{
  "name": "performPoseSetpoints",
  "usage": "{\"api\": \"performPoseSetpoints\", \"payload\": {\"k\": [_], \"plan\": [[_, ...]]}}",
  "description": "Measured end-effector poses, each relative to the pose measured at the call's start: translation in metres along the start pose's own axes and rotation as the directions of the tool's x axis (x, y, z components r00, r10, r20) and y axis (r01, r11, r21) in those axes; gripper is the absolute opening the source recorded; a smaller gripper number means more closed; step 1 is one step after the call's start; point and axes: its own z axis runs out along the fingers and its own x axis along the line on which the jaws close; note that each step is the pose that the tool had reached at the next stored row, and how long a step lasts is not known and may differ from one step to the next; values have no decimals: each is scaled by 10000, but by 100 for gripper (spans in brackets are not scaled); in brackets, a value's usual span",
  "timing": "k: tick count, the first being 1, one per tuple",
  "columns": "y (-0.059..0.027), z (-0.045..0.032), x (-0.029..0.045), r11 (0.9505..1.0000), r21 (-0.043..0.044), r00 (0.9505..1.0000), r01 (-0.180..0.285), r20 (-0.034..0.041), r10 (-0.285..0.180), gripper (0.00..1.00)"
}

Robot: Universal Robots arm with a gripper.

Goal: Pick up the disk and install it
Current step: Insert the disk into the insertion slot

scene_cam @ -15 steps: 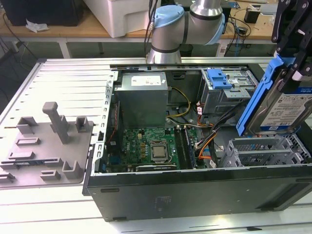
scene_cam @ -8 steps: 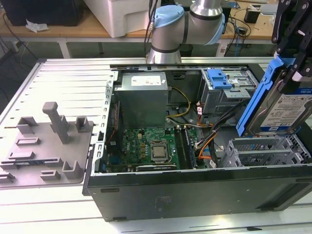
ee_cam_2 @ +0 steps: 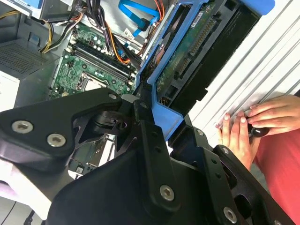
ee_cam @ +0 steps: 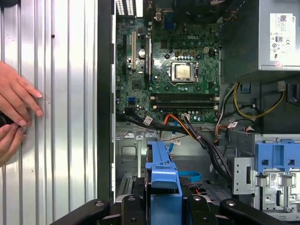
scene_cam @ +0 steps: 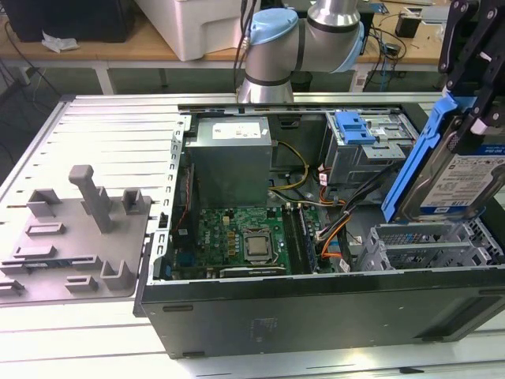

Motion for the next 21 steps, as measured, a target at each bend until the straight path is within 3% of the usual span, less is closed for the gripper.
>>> {"api": "performPoseSetpoints", "payload": {"k": [21], "plan": [[0, 86, 1, 10000, 7, 10000, -26, 0, 26, 37]]}}
